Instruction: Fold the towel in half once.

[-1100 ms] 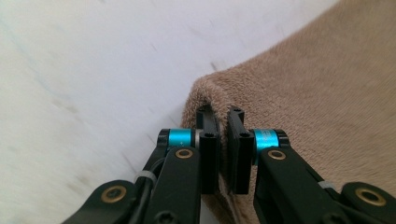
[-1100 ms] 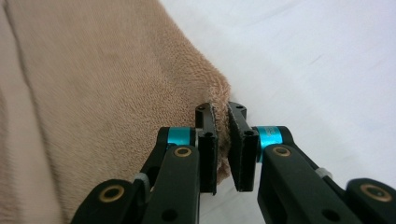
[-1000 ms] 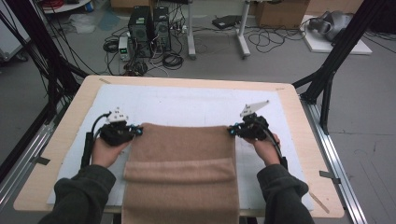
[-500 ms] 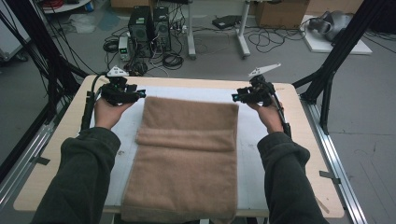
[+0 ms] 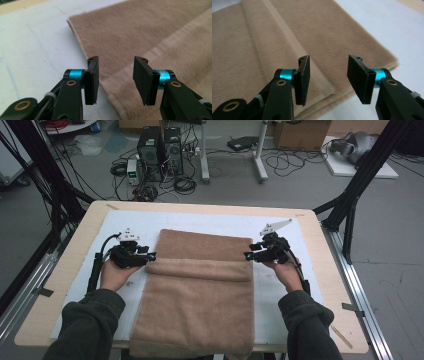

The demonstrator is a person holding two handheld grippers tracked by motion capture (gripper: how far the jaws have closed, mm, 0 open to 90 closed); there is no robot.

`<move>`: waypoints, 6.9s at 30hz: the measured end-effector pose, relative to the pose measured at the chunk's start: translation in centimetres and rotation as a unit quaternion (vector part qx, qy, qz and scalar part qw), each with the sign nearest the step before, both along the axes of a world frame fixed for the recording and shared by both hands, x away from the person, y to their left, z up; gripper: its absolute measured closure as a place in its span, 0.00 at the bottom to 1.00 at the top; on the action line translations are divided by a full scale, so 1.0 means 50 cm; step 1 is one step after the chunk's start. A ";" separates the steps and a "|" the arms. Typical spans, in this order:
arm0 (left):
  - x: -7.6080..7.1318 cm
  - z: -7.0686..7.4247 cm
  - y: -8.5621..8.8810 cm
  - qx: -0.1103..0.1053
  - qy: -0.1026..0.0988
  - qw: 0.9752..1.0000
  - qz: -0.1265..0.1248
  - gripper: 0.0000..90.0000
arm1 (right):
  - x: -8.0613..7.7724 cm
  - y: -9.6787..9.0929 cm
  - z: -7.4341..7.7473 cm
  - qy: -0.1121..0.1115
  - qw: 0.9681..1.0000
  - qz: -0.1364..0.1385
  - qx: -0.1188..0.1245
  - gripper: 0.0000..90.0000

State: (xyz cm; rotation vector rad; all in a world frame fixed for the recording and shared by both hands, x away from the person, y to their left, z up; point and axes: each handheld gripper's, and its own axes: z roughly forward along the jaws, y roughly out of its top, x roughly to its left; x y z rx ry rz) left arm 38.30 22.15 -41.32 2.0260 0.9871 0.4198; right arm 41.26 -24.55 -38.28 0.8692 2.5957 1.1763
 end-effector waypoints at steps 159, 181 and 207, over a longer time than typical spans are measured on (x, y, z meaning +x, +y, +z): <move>-0.140 -0.010 0.006 -0.009 -0.017 1.000 -0.024 0.95 | -0.115 0.048 -0.031 -0.022 0.996 0.078 -0.023 0.95; -0.358 -0.019 0.029 0.023 -0.008 0.998 -0.059 0.61 | -0.307 0.052 0.023 -0.025 0.972 0.231 -0.040 0.82; -0.334 0.012 0.035 -0.031 -0.023 0.997 -0.063 0.93 | -0.272 0.066 0.004 -0.028 0.975 0.222 0.002 0.97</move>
